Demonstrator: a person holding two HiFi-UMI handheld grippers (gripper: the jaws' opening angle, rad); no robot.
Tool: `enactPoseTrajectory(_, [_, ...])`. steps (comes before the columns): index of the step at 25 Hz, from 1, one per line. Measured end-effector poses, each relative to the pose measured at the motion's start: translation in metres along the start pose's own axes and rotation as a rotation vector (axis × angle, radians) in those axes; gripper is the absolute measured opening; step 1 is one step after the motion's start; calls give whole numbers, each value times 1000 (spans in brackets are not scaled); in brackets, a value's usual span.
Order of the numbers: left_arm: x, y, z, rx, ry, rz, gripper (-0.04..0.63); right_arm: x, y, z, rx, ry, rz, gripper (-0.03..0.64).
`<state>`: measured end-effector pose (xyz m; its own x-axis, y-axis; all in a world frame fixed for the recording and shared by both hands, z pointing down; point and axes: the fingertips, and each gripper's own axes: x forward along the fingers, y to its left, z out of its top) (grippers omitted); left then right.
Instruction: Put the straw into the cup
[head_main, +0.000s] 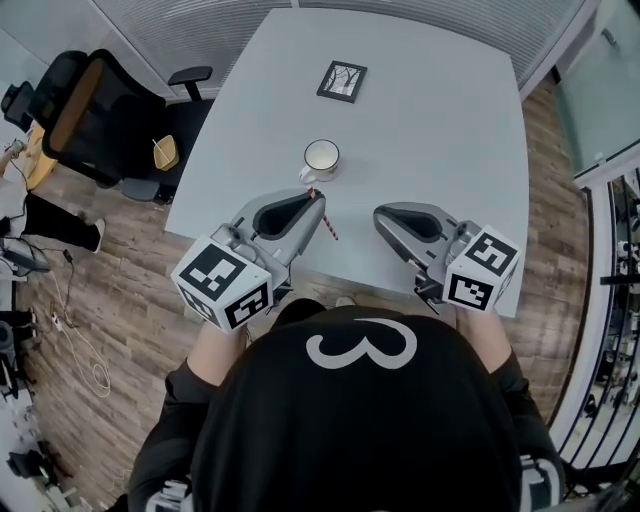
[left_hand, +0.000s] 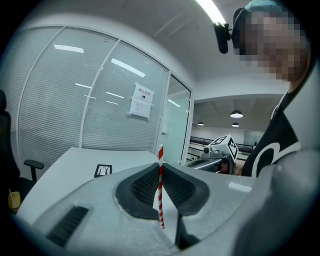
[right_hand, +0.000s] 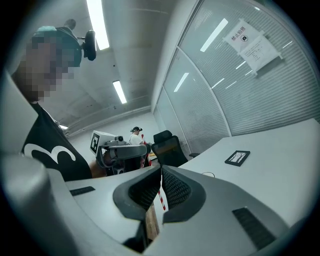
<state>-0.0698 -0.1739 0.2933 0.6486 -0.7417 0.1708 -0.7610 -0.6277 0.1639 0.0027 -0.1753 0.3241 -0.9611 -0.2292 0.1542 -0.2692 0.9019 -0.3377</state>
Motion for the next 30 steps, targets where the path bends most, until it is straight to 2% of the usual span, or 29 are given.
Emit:
enactPoseTrajectory(10, [16, 36, 15, 27, -31, 17, 29, 10, -19, 0, 32, 12, -16, 15])
enactPoseTrajectory(21, [63, 110, 11, 15, 28, 9, 29, 45, -73, 9, 96, 24, -90, 15])
enactPoseTrajectory(26, [87, 135, 1, 50, 69, -5, 29, 57, -93, 10, 138, 21, -116, 15])
enactPoseTrajectory(30, [100, 152, -5, 5, 56, -28, 29, 66, -106, 6, 167, 22, -136, 15])
